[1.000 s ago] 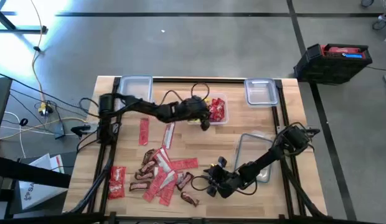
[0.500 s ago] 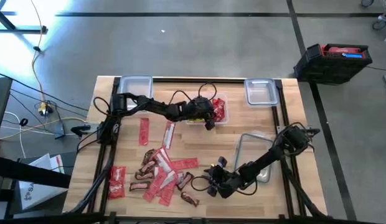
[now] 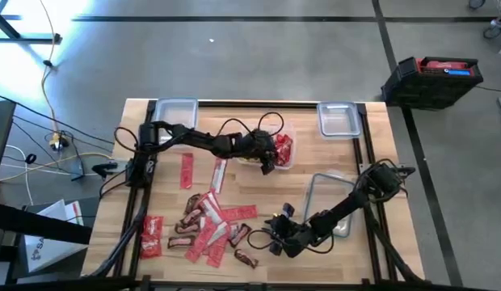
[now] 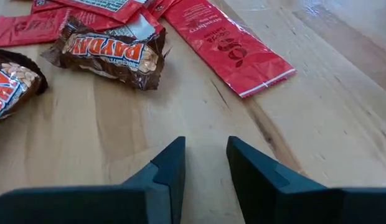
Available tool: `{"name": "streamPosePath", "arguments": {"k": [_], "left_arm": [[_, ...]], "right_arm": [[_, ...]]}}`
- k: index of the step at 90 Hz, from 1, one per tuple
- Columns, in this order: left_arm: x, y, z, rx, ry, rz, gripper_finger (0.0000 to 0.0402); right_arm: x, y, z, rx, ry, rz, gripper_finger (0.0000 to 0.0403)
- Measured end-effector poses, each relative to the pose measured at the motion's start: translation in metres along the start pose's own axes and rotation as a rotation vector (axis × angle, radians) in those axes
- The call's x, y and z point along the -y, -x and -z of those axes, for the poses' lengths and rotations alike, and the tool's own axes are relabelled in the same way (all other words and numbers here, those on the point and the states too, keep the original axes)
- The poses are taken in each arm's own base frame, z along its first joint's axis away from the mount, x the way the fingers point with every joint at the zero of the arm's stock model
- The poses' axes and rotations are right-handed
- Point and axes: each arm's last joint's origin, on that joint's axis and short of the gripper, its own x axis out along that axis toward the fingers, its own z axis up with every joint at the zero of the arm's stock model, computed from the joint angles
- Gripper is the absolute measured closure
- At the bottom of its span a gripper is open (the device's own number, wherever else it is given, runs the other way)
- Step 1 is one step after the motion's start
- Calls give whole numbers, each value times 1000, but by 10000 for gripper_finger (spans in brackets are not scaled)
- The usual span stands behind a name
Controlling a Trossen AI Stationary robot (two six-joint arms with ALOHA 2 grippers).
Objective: Sort candy
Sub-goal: Put the red candy into the center transparent bin
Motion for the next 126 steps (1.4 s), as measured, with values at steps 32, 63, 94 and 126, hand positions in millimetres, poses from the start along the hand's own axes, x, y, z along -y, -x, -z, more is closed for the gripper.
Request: {"name": "streamPosePath", "arguments": {"k": [32, 63, 94, 126], "left_arm": [[11, 23, -14, 7, -26, 20, 273], [45, 90, -17, -244, 46, 235, 273], [99, 215, 23, -710, 159, 114, 273], [169, 290, 105, -934, 219, 19, 273]], "right_arm": [[1, -1, -1, 0, 21, 0, 309], [1, -1, -1, -12, 48, -17, 309], [6, -8, -8, 11, 198, -4, 309], [10, -16, -19, 11, 359, -80, 308]]}}
